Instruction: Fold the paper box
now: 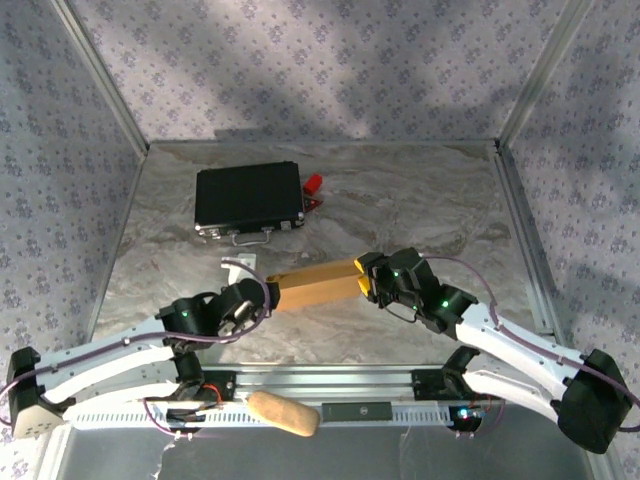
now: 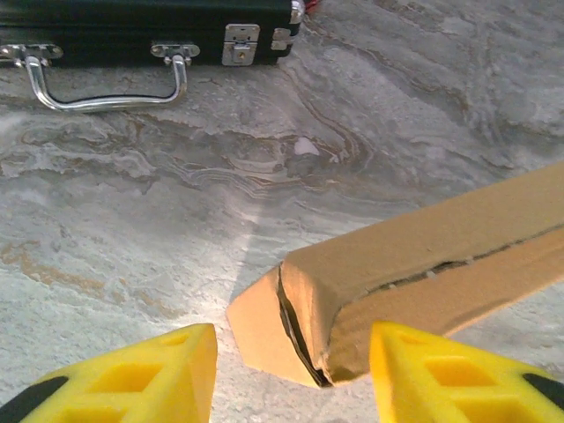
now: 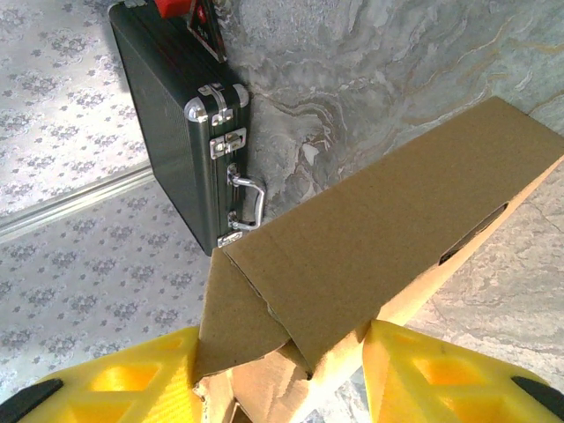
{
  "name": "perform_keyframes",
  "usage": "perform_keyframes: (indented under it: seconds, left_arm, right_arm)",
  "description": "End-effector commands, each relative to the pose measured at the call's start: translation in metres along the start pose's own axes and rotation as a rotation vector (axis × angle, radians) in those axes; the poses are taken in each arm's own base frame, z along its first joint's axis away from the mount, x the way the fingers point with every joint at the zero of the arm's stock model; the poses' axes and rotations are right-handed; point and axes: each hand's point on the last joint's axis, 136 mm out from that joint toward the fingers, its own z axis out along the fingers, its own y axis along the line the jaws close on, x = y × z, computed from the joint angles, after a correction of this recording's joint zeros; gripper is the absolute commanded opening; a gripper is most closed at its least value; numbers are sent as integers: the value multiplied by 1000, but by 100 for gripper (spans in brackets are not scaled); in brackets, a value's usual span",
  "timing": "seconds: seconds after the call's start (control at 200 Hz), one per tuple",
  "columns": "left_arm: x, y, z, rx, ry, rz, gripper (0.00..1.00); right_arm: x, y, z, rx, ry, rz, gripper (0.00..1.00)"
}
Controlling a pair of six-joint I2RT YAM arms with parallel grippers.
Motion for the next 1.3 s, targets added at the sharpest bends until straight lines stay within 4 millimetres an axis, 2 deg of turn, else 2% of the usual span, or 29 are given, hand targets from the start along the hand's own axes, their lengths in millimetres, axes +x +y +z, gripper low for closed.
perform_keyframes:
  seconds: [0.0, 0.055, 0.175, 0.33, 0.445, 0.605, 0.735, 0.875, 0.994, 1.124, 1.299]
  left_arm:
    - [-9, -15, -15, 88, 0, -47, 52]
    - [-13, -18, -20, 118, -6, -78, 53]
    - [-23, -11, -34, 136, -46, -170, 57]
    - [-32, 13, -47, 87, -96, -360, 58]
    - [-39, 8, -48, 100, -99, -434, 63]
    - [-43, -2, -42, 60, -41, -526, 63]
    - [-30, 9, -32, -85, 47, -554, 61]
    - [-30, -2, -15, -47, 65, -590, 61]
    - [-25, 4, -6, -83, 87, -600, 62]
    - [-23, 1, 5, -48, 88, -641, 61]
    - [-9, -2, 14, -27, 130, -653, 55]
  right_arm:
    - [-13, -26, 2, 91, -51, -12, 48]
    - [-13, -26, 3, 95, -52, -11, 48]
    - [-13, -27, 5, 103, -54, -11, 48]
    - [-13, -26, 5, 106, -56, -13, 47]
    - [-14, -26, 5, 108, -60, -14, 47]
    - [-15, -29, 3, 117, -65, -12, 46]
    - [-16, -27, 2, 108, -71, -15, 46]
    - [-16, -27, 2, 110, -67, -15, 46]
    - [-16, -28, 2, 110, -69, -15, 46]
    - [-16, -27, 2, 108, -69, -17, 45]
    - [-16, -27, 2, 109, -69, -17, 45]
